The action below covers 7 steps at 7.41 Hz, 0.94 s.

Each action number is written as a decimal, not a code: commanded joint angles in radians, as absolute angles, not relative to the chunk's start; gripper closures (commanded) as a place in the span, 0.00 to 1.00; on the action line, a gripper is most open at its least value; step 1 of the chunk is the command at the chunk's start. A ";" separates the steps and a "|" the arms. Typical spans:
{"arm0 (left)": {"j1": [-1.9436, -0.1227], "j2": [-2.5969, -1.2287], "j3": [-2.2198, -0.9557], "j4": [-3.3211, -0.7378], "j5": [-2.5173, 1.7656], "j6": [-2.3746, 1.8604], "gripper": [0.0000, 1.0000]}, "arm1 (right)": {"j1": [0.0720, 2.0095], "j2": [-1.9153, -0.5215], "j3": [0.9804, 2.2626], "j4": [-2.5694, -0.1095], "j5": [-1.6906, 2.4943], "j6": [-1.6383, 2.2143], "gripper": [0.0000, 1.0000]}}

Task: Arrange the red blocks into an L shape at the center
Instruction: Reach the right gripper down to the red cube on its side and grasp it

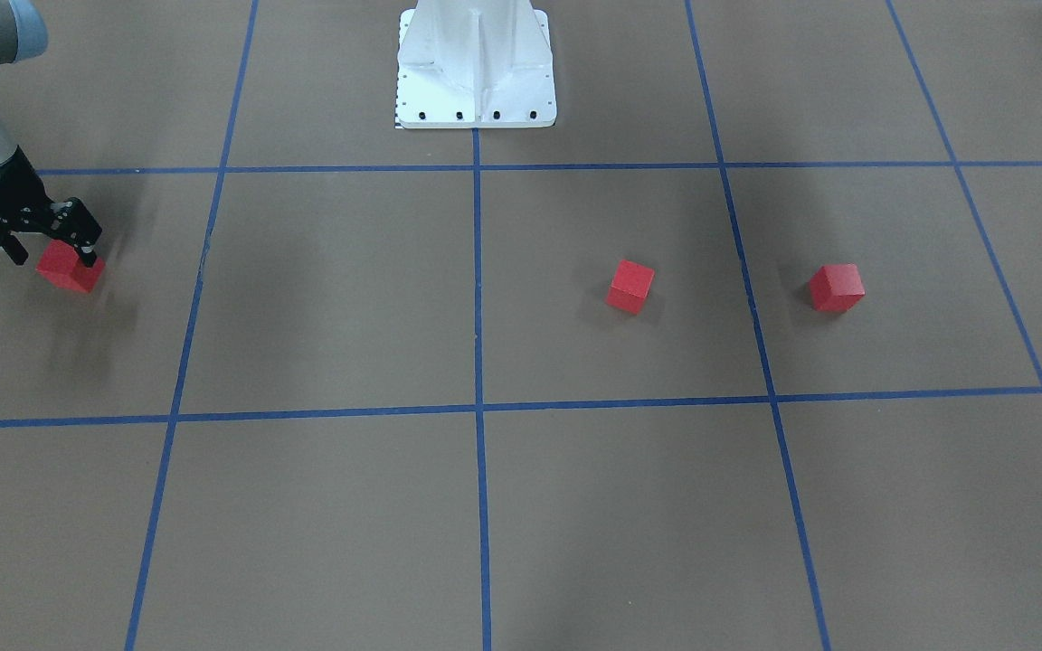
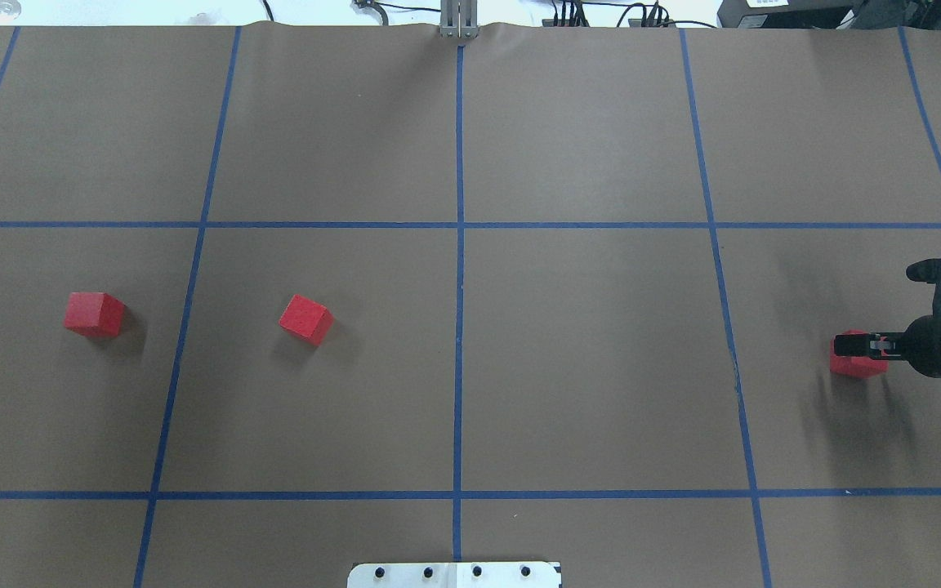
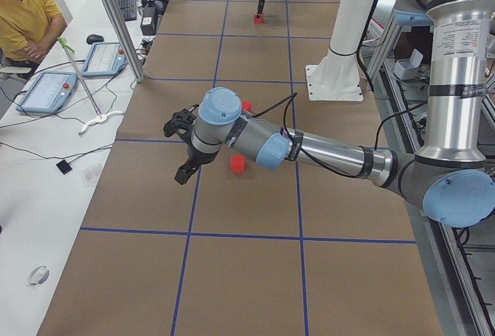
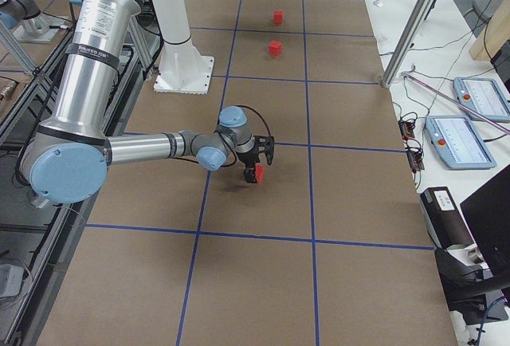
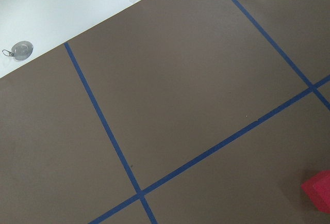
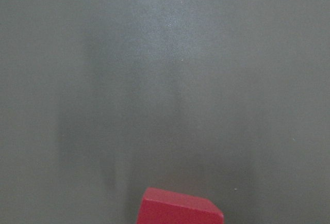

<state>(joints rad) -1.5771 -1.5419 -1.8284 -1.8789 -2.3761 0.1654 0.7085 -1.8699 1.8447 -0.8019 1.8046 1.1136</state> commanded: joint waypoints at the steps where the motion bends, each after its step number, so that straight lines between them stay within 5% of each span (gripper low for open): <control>1: -1.577 -1.542 -1.829 -1.879 -2.376 0.166 0.00 | 0.695 -1.867 1.841 -0.796 1.801 1.117 0.24; 3: -1.577 -1.542 -1.829 -1.879 -2.376 0.166 0.00 | 0.675 -1.868 1.841 -0.808 1.801 1.115 0.93; 4: -1.577 -1.542 -1.829 -1.879 -2.376 0.166 0.00 | 0.670 -1.862 1.861 -0.808 1.799 1.097 1.00; 7: -1.577 -1.542 -1.822 -1.879 -2.376 0.166 0.00 | 0.670 -1.607 1.858 -0.795 1.790 1.045 1.00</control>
